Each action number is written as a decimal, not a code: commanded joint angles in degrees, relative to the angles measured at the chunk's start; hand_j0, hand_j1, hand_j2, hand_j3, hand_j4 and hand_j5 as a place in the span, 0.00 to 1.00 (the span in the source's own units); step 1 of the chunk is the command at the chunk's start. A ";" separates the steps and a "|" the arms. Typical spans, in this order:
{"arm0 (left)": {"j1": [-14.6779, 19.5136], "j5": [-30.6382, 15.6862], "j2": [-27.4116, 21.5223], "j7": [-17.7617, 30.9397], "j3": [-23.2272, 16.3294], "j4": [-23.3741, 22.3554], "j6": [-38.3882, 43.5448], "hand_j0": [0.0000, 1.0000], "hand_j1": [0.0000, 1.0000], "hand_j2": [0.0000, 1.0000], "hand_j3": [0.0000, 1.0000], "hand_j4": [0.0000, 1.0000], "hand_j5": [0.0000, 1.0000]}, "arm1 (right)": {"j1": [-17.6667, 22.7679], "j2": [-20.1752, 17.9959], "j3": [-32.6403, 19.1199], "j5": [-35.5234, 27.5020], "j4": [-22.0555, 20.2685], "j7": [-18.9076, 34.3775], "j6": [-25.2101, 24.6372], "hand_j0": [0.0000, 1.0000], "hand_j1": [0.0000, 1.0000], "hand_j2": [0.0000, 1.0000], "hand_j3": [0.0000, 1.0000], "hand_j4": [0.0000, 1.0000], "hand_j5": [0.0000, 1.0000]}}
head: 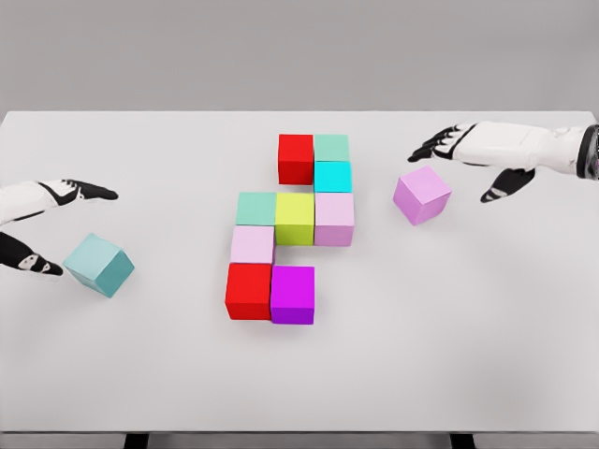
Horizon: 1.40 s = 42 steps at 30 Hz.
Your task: Assemble the squares on the desktop into the number 2
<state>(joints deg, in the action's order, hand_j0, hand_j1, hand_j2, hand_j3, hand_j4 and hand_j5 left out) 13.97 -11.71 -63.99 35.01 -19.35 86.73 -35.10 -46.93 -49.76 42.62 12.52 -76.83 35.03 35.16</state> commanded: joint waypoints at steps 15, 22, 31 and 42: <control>1.41 3.72 3.08 -0.01 -5.70 -5.96 0.10 1.00 1.00 1.00 1.00 1.00 1.00 | -0.09 5.72 2.03 -0.39 3.26 -0.03 -2.29 1.00 1.00 1.00 1.00 1.00 1.00; 1.67 4.42 3.87 -0.01 -5.79 -6.49 0.10 1.00 1.00 1.00 1.00 1.00 1.00 | -0.35 8.10 2.12 -0.30 7.57 -0.03 -2.29 1.00 1.00 1.00 1.00 1.00 1.00; 2.46 4.42 4.05 -0.01 -6.31 -7.10 0.10 1.00 1.00 1.00 1.00 1.00 1.00 | -1.05 10.47 2.91 0.31 11.52 -0.03 -2.38 1.00 1.00 1.00 1.00 1.00 1.00; 2.73 4.42 4.14 -0.01 -6.40 -7.19 0.10 1.00 1.00 1.00 1.00 1.00 1.00 | -2.46 13.11 5.28 0.40 15.92 -0.03 -2.29 1.00 1.00 1.00 1.00 1.00 1.00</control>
<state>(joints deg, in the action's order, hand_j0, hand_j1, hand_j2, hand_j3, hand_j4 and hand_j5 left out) 16.61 -6.86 -59.80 35.02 -25.82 79.53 -35.14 -49.48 -37.08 47.75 13.23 -61.81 35.02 33.00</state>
